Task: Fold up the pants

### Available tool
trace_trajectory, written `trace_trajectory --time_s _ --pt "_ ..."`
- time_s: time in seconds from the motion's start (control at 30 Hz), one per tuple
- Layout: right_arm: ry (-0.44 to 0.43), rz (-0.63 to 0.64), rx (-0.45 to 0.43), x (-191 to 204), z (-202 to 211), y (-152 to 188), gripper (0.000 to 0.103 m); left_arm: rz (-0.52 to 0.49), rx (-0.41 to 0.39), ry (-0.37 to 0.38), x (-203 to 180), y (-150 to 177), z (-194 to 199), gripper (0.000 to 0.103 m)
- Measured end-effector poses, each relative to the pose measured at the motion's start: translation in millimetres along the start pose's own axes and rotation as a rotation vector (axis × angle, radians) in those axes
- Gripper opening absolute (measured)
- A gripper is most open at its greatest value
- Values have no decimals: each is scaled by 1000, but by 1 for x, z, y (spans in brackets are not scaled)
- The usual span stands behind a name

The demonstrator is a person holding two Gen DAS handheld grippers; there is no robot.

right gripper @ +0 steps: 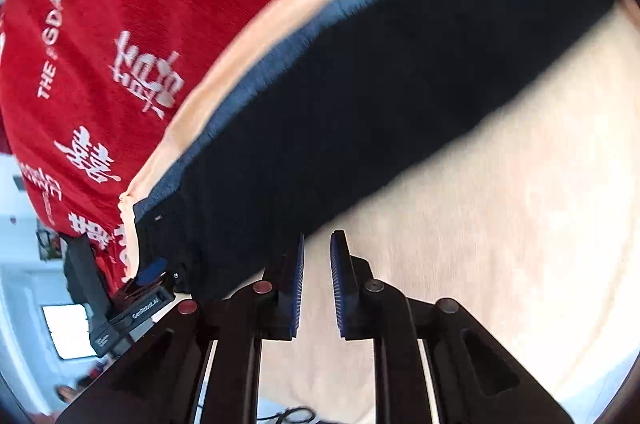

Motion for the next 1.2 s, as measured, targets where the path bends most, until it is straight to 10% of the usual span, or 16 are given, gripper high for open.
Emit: trace_trajectory --time_s 0.2,0.4,0.53,0.6,0.67,0.87,1.0,1.2 --pt "248 236 31 3 -19 -30 12 -6 18 -35 -45 -23 -17 103" --pt "371 105 -83 -76 31 -58 8 52 12 26 -38 -15 -23 103" --pt "316 -12 -91 -101 57 -77 17 22 25 -62 -48 -25 -14 103" --pt "234 46 -93 -76 59 -85 44 21 -13 -32 -57 -39 0 103" --pt "188 119 -93 -51 51 -93 50 25 -50 -25 -66 -62 12 103" --pt "185 252 -13 -15 -3 -132 50 80 -58 -125 -78 -134 -8 103" --pt "228 241 -19 -40 -4 -161 19 167 -57 -89 -64 -147 -23 103" --pt "318 60 -109 -88 36 -194 24 194 -30 -127 -39 -158 -21 103"
Point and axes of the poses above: each gripper's, at about its wrist camera, not at the fingertips, and z roughly against the way its jaws point, x to its left, y to its underside, the point moved 7 cm from there along -z, roughly the way its jaws point, and after that the axes turned 15 degrees about x, right-handed, at the moved point
